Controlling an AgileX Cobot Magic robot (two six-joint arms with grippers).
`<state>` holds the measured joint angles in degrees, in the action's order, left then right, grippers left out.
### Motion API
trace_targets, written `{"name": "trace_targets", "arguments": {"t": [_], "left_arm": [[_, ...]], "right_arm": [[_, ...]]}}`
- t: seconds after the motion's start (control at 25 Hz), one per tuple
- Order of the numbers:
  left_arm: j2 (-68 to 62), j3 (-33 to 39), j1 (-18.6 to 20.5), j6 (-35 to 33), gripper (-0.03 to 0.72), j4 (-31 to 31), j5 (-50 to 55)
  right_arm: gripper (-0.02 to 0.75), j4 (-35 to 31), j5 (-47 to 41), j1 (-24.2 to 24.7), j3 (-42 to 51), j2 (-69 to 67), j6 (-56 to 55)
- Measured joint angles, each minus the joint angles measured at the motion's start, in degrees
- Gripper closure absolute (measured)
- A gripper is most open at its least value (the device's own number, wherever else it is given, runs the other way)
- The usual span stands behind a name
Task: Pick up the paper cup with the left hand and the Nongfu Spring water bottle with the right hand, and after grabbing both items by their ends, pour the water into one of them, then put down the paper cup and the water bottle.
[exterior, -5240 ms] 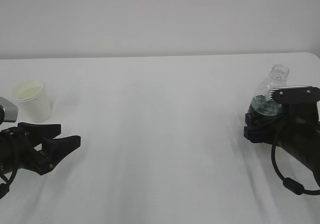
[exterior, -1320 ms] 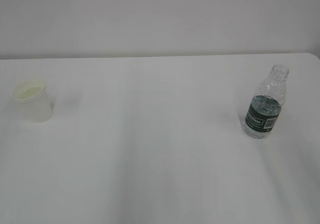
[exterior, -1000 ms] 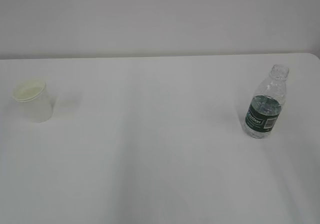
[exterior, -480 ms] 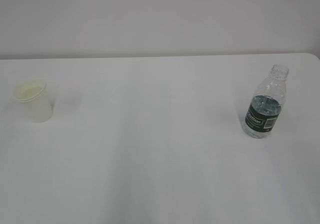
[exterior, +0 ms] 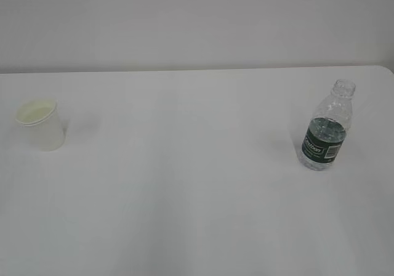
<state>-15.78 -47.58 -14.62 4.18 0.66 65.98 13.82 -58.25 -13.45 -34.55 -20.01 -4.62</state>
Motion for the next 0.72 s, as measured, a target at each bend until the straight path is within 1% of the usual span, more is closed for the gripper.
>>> {"name": "trace_targets", "arguments": {"t": [0.16,0.32,0.44,0.72], "left_arm": [[1.4,5.8,0.0,0.0,0.223,-1.0,0.3],[3.8,10.5,0.0,0.0,0.228,-1.2,-1.1],[6.1,12.3,0.0,0.0,0.228,-1.2,-1.9],[10.3,16.2,0.0,0.0,0.237,-1.2,-3.3]], "right_arm": [[0.148,-0.3,-1.2,0.0,0.0,0.0,0.2],[0.148,-1.9,-1.2,0.0,3.1,0.0,0.4],[0.148,-3.3,-1.2,0.0,4.7,0.6,0.6],[0.148,-3.7,-1.1,0.0,4.8,6.4,1.7]]}}
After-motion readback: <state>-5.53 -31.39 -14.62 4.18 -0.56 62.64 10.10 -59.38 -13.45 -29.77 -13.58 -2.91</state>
